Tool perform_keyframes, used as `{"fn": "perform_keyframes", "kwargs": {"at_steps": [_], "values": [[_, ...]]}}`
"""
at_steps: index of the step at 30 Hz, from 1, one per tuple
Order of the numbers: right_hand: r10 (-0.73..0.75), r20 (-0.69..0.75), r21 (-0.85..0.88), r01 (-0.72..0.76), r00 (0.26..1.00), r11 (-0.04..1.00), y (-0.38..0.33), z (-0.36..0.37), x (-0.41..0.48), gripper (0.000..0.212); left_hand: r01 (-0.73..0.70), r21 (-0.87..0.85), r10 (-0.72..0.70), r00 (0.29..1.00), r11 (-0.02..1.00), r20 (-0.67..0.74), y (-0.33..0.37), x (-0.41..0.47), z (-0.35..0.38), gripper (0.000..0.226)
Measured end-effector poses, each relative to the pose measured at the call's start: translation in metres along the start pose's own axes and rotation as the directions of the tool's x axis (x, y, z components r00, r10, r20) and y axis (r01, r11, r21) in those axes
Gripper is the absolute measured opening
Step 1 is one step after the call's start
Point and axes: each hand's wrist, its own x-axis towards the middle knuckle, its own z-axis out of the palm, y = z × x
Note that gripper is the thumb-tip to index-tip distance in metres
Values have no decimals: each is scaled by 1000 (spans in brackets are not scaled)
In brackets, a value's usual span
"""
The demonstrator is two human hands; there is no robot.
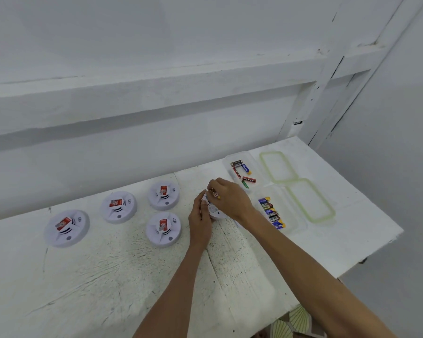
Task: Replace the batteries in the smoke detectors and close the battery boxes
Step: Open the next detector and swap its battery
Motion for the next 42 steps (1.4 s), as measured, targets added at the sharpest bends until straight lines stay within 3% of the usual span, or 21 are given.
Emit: {"fn": "perform_keyframes", "kwargs": {"at_steps": [2,6,10,14,17,19,21,24,31,33,39,42], "values": [[43,4,63,-43,999,997,-2,3,-2,12,-4,17,4,1000,1000,-4,2,-1,1,61],[145,56,176,-153,988,972,-5,5,-5,12,0,18,1,1000,1000,-12,3,0,2,38],[236,92,223,-251,968,942,-5,12,-8,15,11,12,-11,1000,1000,-10,0,1,0,41],[535,-3,263,-515,845,816,-5,22,-10,21,-20,48,20,1000,999,-8,0,1,2,45],[603,76,251,-601,794,759,-4,27,-10,48,-7,25,7,1000,1000,-23,-3,2,2,36],[635,190,372,-654,749,659,-2,24,-8,71,3,-2,-3,999,1000,-33,-4,2,1,36],[648,243,409,-682,722,606,-1,20,-9,67,3,-9,-3,1000,1000,-25,-5,2,1,38],[645,190,421,-655,740,628,1,18,-13,46,-7,-1,7,1000,1000,-19,-5,2,2,42],[665,165,485,-647,729,589,4,24,-13,30,-4,-25,3,999,1000,-43,-1,1,2,36],[644,141,473,-623,751,623,4,23,-15,21,8,-22,-9,999,1000,-46,1,1,3,40],[691,-68,297,-646,720,703,9,18,-36,33,-5,-4,5,999,1000,-49,1,-1,3,41],[634,-59,77,-630,771,773,12,20,-53,29,-7,12,8,999,1000,-42,-1,-1,2,41]]}}
